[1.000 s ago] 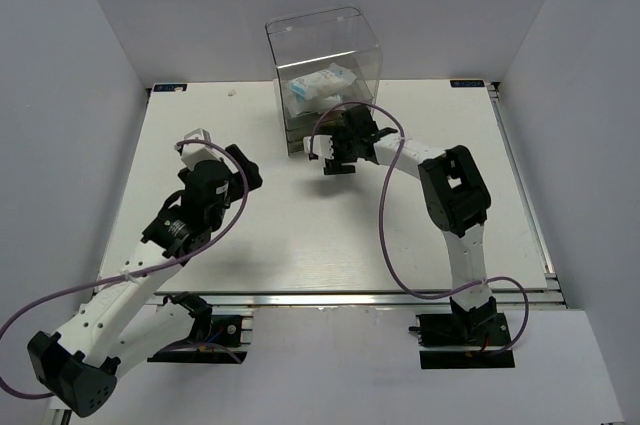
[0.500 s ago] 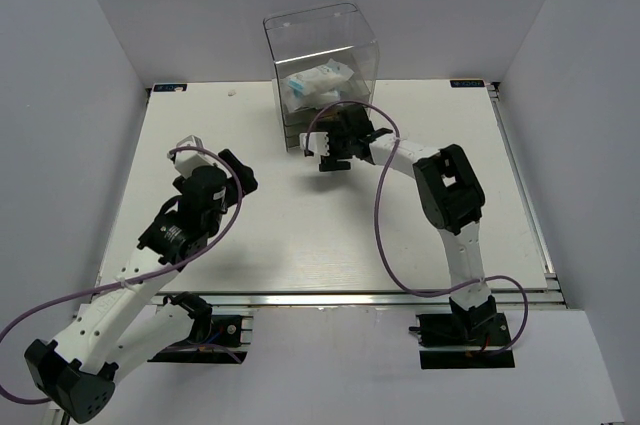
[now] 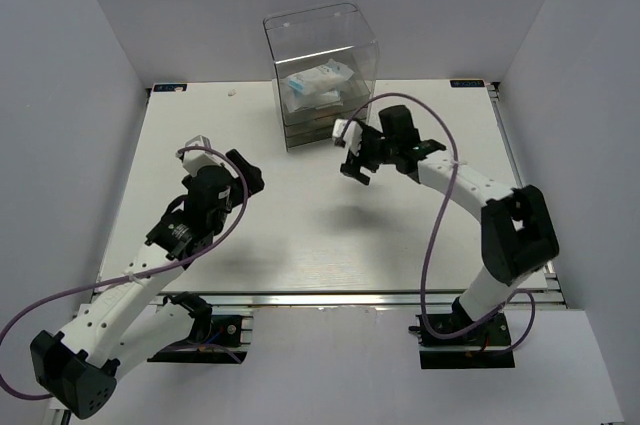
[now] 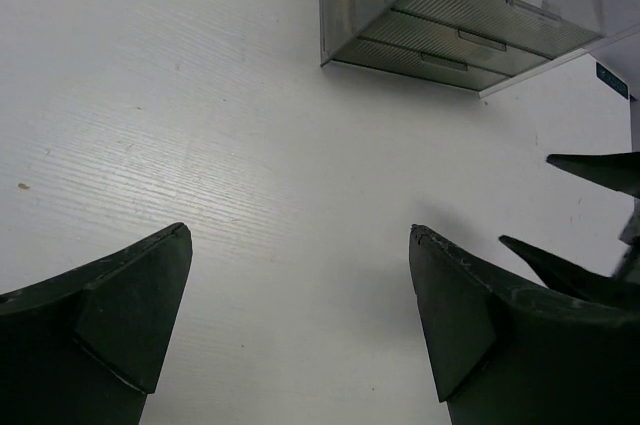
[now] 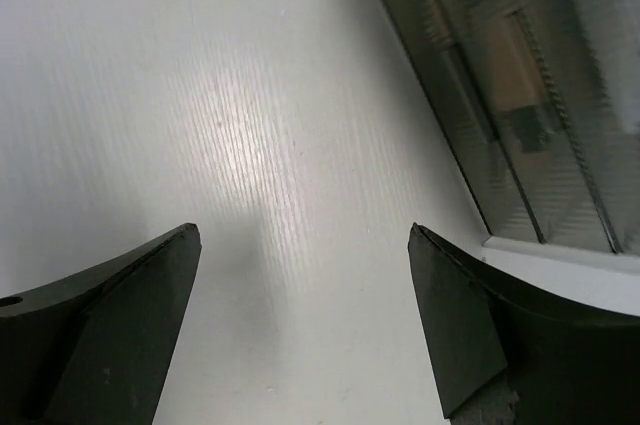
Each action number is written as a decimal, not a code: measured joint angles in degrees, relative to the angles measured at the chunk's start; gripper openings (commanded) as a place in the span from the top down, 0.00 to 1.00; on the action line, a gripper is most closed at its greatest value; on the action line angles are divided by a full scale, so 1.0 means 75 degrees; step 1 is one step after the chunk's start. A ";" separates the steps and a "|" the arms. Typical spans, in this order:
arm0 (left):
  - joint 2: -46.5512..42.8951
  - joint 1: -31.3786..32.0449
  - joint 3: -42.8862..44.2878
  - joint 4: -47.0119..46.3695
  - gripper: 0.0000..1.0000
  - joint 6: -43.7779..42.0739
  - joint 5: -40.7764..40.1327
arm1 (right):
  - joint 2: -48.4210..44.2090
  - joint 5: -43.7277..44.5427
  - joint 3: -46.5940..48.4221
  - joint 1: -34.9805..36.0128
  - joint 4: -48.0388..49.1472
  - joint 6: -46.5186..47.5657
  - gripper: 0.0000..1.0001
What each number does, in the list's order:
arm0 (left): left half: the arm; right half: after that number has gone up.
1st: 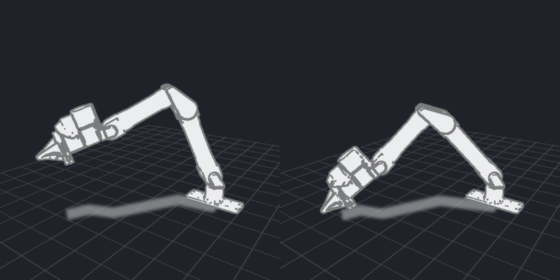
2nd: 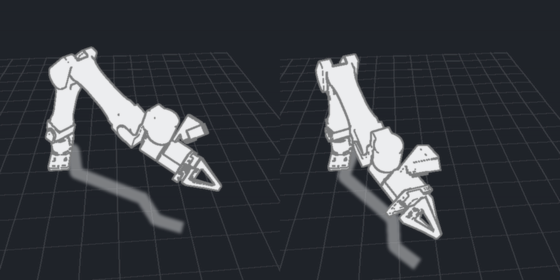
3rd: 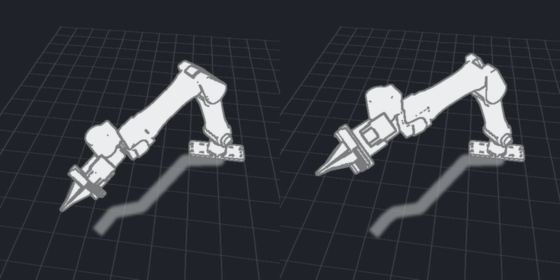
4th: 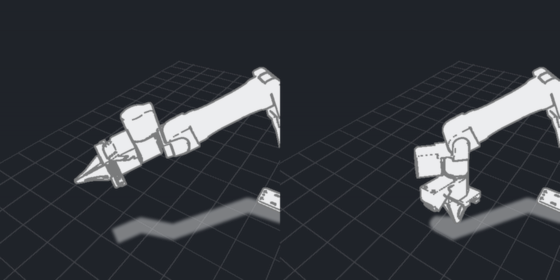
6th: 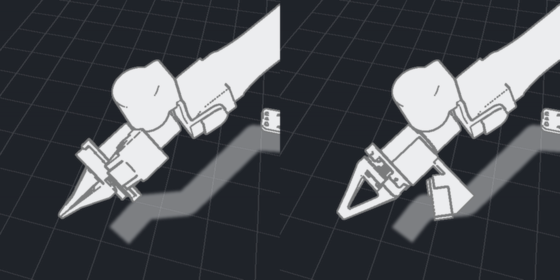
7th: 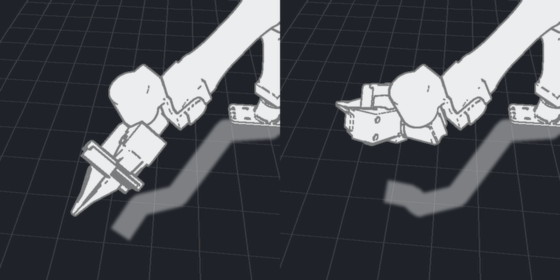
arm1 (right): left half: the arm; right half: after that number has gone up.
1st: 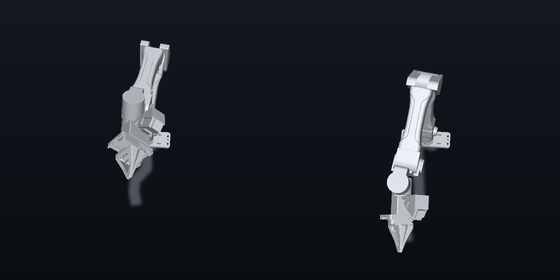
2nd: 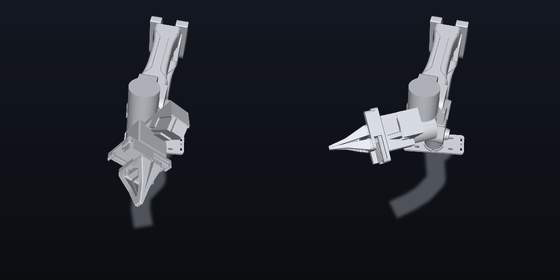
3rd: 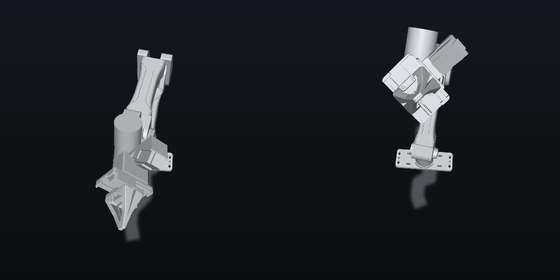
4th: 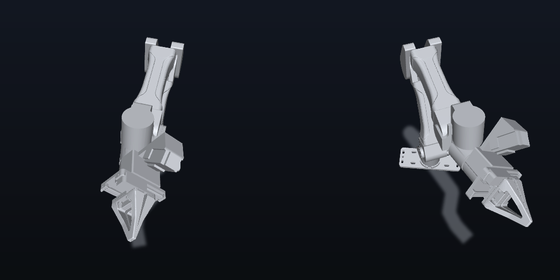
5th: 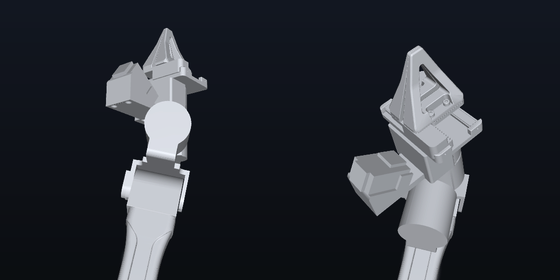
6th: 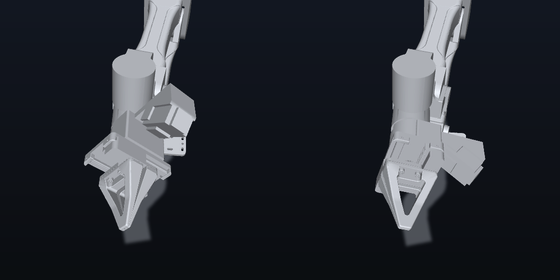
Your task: Organize the makeup
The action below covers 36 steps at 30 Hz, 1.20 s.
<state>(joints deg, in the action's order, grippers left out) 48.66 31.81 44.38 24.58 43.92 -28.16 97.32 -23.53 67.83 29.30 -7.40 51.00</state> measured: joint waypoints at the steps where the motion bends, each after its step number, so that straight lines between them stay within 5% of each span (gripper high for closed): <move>1: 0.0041 -0.0003 -0.0006 -0.0064 0.02 0.0003 0.0058 | -0.0251 -0.0119 -0.0003 -0.0067 0.0003 -0.0510 0.11; 17: 0.0096 -0.0015 -0.0329 -0.0784 0.02 -0.0117 0.0705 | -0.1285 -0.0819 0.0600 -0.1912 -0.0085 -0.5998 0.11; 26: -0.0108 -0.0017 -0.0466 -0.0909 0.02 -0.0134 0.0816 | -0.2323 0.0737 -0.0157 -0.2139 -0.0079 -0.6376 0.11; 36: -0.0087 -0.0020 -0.0469 -0.1040 0.02 -0.0175 0.0892 | -0.3013 0.1172 -0.0836 -0.2139 -0.0105 -0.6283 0.11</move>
<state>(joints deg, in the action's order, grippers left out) 48.01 31.66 40.86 16.78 42.61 -21.47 74.72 -14.74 61.56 13.26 -8.19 3.88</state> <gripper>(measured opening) 0.983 0.895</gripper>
